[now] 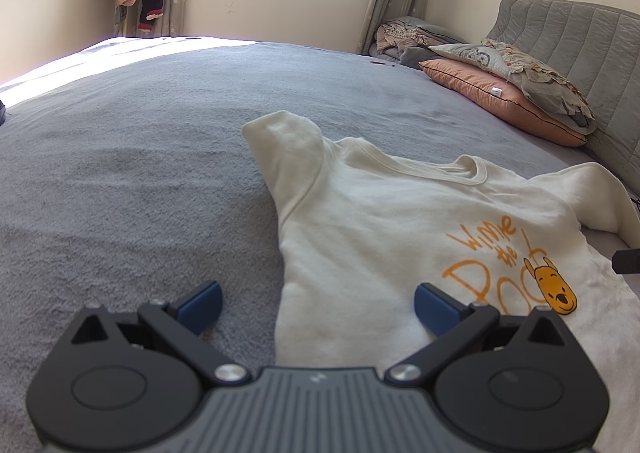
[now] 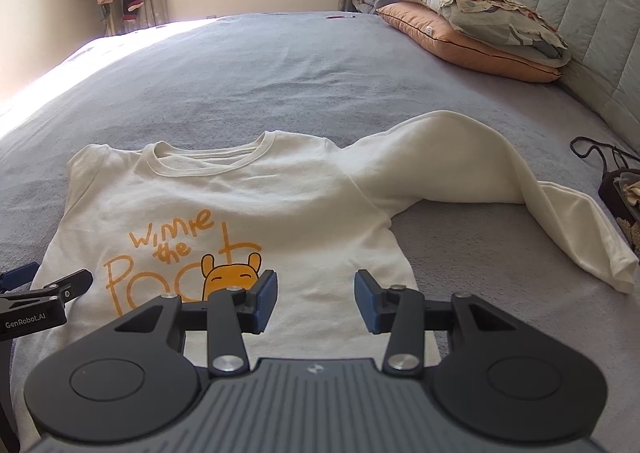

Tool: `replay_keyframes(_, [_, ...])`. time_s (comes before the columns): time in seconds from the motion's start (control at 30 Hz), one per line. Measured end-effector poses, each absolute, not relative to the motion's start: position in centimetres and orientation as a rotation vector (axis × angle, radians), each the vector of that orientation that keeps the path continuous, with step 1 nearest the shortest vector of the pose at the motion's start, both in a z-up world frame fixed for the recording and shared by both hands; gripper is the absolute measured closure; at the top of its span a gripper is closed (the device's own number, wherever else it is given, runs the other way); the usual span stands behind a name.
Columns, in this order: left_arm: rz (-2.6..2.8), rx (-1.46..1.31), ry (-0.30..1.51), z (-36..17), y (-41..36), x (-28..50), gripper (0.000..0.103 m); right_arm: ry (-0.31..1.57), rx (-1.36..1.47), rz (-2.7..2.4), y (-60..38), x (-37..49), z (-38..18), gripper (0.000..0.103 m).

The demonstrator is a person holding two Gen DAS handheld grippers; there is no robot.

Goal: Fold clothes
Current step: 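Move the right gripper toward the outstretched sleeve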

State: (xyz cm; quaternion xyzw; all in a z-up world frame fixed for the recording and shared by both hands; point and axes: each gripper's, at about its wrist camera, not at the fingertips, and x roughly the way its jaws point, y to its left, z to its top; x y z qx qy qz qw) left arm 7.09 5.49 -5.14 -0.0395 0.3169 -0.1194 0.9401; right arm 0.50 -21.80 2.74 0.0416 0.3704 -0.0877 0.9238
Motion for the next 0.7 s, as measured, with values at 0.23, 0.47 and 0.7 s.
replay_keyframes(0.23, [-0.243,-0.078,0.647,-5.1,5.5,7.1,0.0,0.736,0.074,-0.188,-23.0,0.7,4.0,0.057])
replay_keyframes(0.47, [-0.242,-0.077,0.646,-5.2,5.5,7.1,0.0,0.725,0.104,-0.248,-26.3,1.0,4.2,0.051])
replay_keyframes(0.7, [-0.235,-0.059,0.65,-5.1,5.3,7.1,0.0,0.717,0.122,-0.375,-30.5,1.6,2.8,0.051])
